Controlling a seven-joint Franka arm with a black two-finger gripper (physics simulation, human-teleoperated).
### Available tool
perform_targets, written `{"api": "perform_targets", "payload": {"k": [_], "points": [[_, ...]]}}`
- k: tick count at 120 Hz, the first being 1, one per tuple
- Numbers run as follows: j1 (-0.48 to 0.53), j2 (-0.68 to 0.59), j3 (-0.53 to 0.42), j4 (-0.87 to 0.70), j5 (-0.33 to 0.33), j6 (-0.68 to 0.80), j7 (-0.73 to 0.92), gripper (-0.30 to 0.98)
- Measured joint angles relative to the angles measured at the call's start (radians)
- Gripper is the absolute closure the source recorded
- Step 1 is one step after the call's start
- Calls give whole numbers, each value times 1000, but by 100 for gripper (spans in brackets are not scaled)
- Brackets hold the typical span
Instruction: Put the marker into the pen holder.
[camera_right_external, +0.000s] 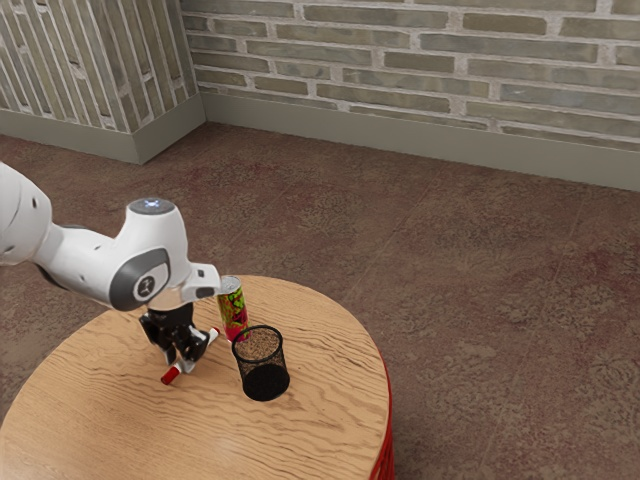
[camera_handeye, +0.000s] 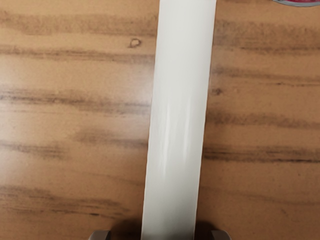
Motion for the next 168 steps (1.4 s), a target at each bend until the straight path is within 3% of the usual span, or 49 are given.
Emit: {"api": "perform_targets", "payload": {"k": [31, 49, 56, 70, 85, 108, 168], "points": [[6, -17, 0, 1, -35, -25, -25, 71], [5, -288, -24, 2, -49, -221, -53, 76], [-48, -388, -32, 2, -58, -330, -71, 77], [-136, -467, -39, 60, -76, -522, -101, 78], [-170, -386, -121, 188, -88, -685, -124, 79], [-174, -206, -171, 349, -94, -849, -155, 79], [-170, -51, -186, 501, -63, -948, -200, 79]]}}
